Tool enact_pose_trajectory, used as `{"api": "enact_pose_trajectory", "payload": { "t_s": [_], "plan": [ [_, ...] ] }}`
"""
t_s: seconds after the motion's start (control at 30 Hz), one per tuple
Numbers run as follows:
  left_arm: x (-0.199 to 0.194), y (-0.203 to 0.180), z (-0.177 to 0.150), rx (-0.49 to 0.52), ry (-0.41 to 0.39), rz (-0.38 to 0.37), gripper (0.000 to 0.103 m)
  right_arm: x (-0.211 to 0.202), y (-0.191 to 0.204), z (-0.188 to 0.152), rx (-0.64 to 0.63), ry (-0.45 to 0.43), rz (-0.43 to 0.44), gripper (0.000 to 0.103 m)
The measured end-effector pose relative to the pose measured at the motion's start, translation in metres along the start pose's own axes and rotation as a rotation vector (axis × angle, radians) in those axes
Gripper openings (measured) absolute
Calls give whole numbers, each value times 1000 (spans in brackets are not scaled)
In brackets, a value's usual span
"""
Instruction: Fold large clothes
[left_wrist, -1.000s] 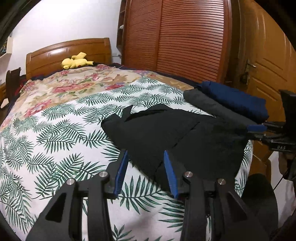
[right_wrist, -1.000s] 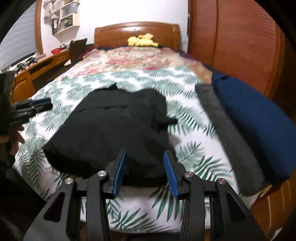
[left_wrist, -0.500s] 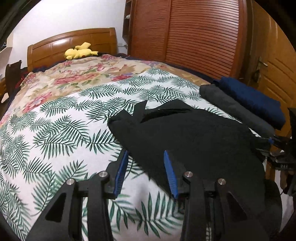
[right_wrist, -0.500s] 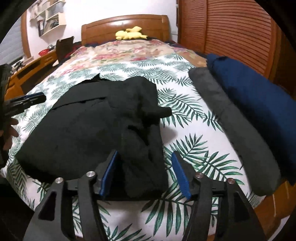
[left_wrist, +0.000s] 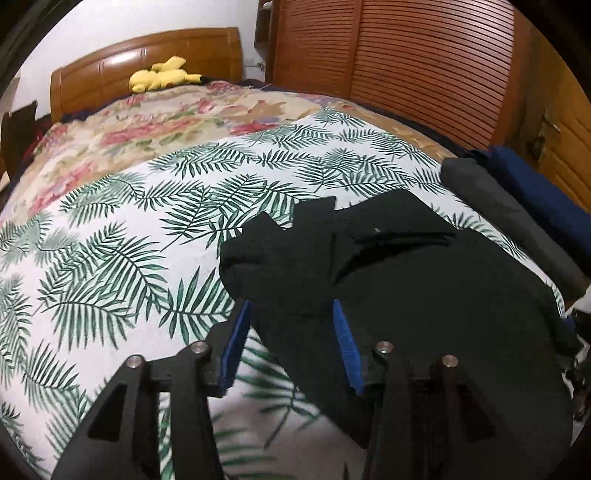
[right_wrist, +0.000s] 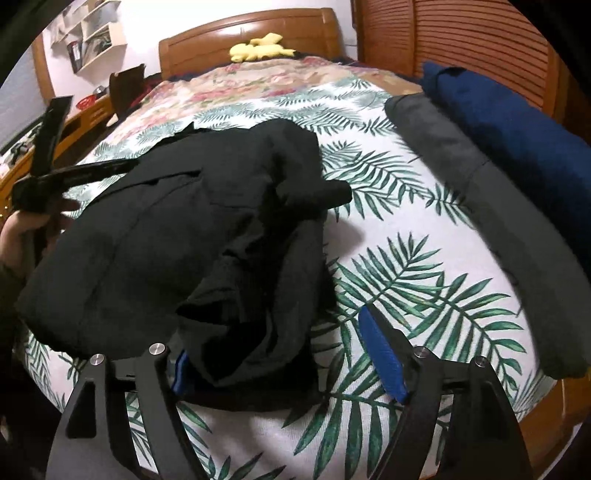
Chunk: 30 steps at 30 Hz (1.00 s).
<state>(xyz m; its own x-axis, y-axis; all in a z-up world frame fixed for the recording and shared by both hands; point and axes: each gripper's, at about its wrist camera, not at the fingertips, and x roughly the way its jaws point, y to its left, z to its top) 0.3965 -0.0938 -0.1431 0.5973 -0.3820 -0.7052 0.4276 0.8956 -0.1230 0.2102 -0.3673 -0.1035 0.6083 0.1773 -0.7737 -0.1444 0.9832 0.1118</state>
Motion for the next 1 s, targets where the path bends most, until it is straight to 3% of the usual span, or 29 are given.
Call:
{"api": "enact_pose_trajectory", "payload": {
  "t_s": [0.27,0.63,0.77,1.0],
  "plan": [
    [21,7,7,0,22,2,63,2,-2,-2,40,-5,27,81],
    [33,14,5,-92,93,-50,62,11,2,5,73,13,70,82],
    [31,10,6,-87,106,-64,57,13,4,6,81,4,108,74],
    [28,0,8,-47,109,-58,37,11,6,8,77,0,190,42]
  ]
}}
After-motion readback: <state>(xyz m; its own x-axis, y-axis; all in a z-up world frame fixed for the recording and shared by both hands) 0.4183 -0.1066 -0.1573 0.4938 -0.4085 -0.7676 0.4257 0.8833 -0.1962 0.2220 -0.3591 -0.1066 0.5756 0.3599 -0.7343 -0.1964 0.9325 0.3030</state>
